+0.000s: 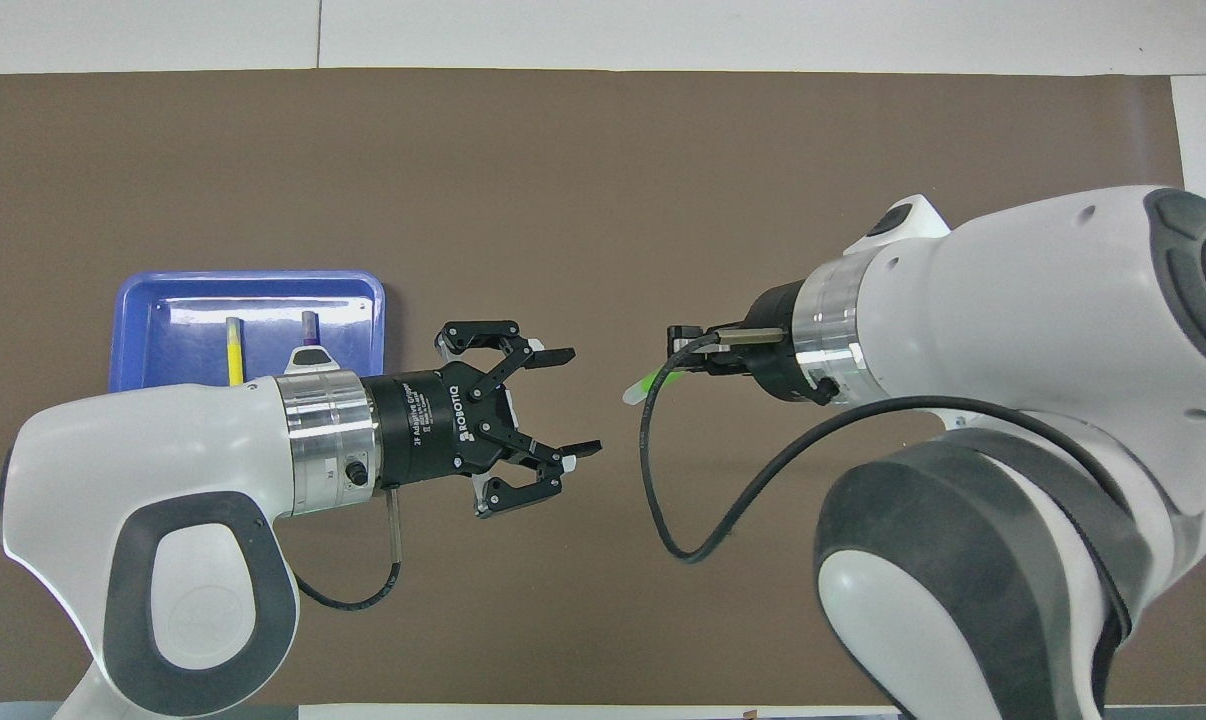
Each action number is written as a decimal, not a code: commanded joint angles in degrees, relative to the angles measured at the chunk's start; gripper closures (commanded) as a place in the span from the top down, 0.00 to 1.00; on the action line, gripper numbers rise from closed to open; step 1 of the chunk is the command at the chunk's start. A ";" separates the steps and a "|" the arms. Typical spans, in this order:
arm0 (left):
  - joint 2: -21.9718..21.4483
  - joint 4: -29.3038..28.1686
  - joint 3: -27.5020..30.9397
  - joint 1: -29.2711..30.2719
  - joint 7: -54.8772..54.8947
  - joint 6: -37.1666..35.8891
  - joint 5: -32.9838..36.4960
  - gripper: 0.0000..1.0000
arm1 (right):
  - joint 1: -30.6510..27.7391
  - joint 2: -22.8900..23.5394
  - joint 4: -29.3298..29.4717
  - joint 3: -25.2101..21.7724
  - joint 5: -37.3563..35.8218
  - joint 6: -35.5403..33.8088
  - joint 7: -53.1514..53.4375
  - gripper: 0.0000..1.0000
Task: Transfer and insert pens with both arms
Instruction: 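Insert the green pen into the cup while the left gripper returns, then grasp the yellow pen in the tray with the left gripper, then lift the yellow pen with the left gripper while the right gripper approaches, then grasp the yellow pen with the right gripper and open the left gripper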
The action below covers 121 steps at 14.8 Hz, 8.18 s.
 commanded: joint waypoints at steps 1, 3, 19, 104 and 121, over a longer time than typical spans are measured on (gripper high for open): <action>-1.23 -1.63 0.56 1.07 -0.34 0.15 5.15 1.00 | -1.07 -2.44 -4.10 -2.61 -5.13 -0.20 -5.86 0.00; -1.06 -1.55 0.56 1.78 0.18 -0.47 11.21 1.00 | -1.08 -2.96 -5.07 -5.16 -9.96 -0.46 -9.64 0.00; 0.43 -1.02 0.82 26.20 55.15 -24.90 39.88 1.00 | -2.04 -9.12 -23.62 -22.05 -17.28 19.21 -45.07 0.00; 2.28 0.12 -2.78 -5.07 3.61 7.00 -2.20 0.00 | -1.34 -3.31 -2.17 -2.28 14.01 -1.33 -1.57 1.00; 2.28 0.12 -2.69 -5.07 3.35 7.88 -3.26 0.00 | -1.34 -3.93 -2.35 -1.75 13.13 -5.82 -1.40 0.05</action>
